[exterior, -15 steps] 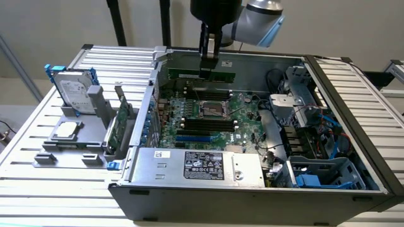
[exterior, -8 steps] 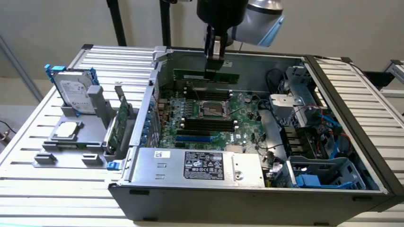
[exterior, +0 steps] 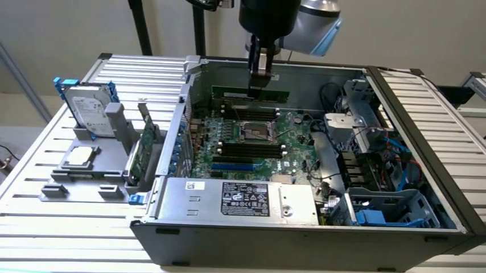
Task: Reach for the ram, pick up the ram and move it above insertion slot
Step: 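Pick up the ram and move it above insertion slot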
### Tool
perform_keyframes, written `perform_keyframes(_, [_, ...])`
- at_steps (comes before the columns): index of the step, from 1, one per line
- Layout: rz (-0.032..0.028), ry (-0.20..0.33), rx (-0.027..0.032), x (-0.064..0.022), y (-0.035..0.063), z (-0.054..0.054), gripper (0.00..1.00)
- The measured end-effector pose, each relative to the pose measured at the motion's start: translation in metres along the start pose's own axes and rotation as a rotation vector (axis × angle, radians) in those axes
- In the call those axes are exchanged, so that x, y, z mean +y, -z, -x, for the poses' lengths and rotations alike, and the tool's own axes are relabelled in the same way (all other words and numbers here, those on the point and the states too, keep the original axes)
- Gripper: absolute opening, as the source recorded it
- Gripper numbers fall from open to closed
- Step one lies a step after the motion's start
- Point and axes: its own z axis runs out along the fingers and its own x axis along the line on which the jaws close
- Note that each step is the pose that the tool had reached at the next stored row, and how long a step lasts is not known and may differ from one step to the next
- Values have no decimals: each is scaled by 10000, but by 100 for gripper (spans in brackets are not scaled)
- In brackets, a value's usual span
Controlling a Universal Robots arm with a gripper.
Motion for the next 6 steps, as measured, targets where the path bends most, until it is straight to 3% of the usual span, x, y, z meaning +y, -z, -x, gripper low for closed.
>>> perform_keyframes(6, [-1,1,0,0,-1,0,13])
